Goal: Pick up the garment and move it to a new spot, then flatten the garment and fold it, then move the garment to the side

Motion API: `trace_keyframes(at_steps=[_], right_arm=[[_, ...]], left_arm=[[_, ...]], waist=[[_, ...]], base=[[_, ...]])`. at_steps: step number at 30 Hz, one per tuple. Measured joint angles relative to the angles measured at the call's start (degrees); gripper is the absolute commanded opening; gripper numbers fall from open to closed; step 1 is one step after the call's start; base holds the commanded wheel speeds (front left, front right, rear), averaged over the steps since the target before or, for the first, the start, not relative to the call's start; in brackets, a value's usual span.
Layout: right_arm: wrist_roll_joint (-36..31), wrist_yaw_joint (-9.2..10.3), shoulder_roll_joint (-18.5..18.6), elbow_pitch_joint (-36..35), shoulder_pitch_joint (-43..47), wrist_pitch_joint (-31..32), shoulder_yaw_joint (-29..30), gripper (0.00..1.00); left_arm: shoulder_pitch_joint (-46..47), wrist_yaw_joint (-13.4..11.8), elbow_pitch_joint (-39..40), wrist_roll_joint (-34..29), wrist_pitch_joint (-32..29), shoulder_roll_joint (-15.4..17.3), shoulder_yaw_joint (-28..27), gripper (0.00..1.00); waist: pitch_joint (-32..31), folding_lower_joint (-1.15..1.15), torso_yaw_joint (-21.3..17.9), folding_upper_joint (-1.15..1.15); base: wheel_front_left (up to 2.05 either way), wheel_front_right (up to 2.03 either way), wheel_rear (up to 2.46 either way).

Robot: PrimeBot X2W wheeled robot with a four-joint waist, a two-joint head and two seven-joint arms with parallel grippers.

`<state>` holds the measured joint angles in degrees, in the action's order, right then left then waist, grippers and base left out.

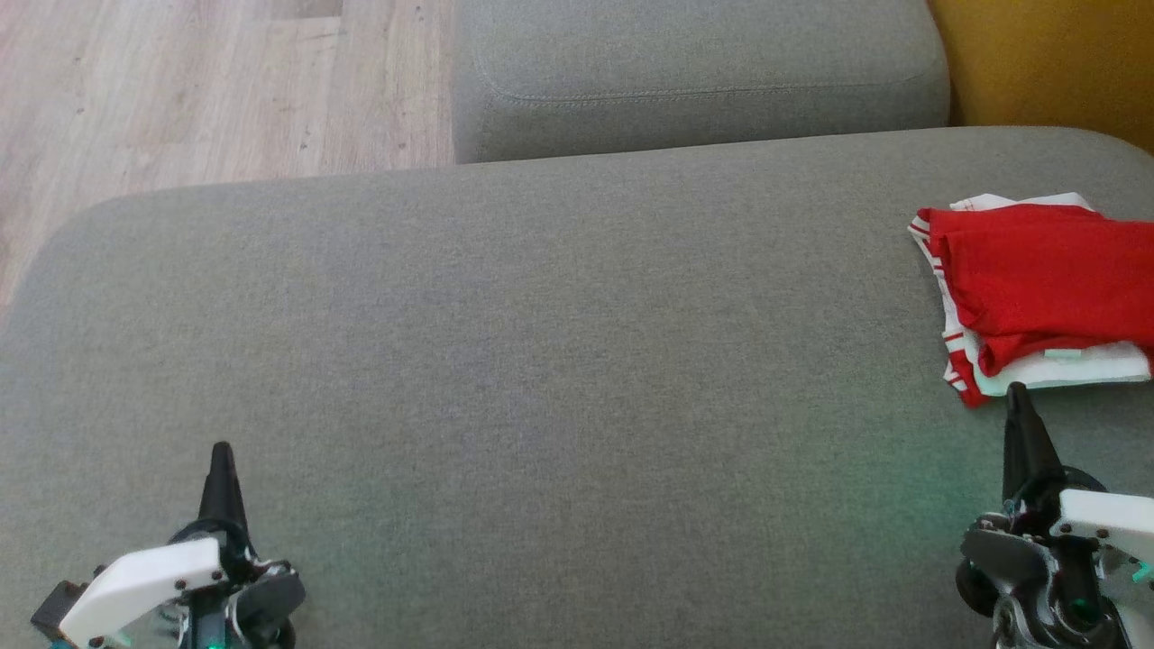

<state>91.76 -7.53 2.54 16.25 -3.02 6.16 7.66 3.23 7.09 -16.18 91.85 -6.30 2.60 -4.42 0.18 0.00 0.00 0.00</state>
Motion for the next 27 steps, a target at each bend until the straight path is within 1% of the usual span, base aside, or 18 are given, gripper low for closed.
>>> trace_keyframes(at_steps=[27], right_arm=[[0.0, 0.0, 0.0, 0.0, 0.0, 0.0, 0.0, 0.0]], left_arm=[[0.0, 0.0, 0.0, 0.0, 0.0, 0.0, 0.0, 0.0]], waist=[[0.0, 0.0, 0.0, 0.0]], base=[[0.0, 0.0, 0.0]])
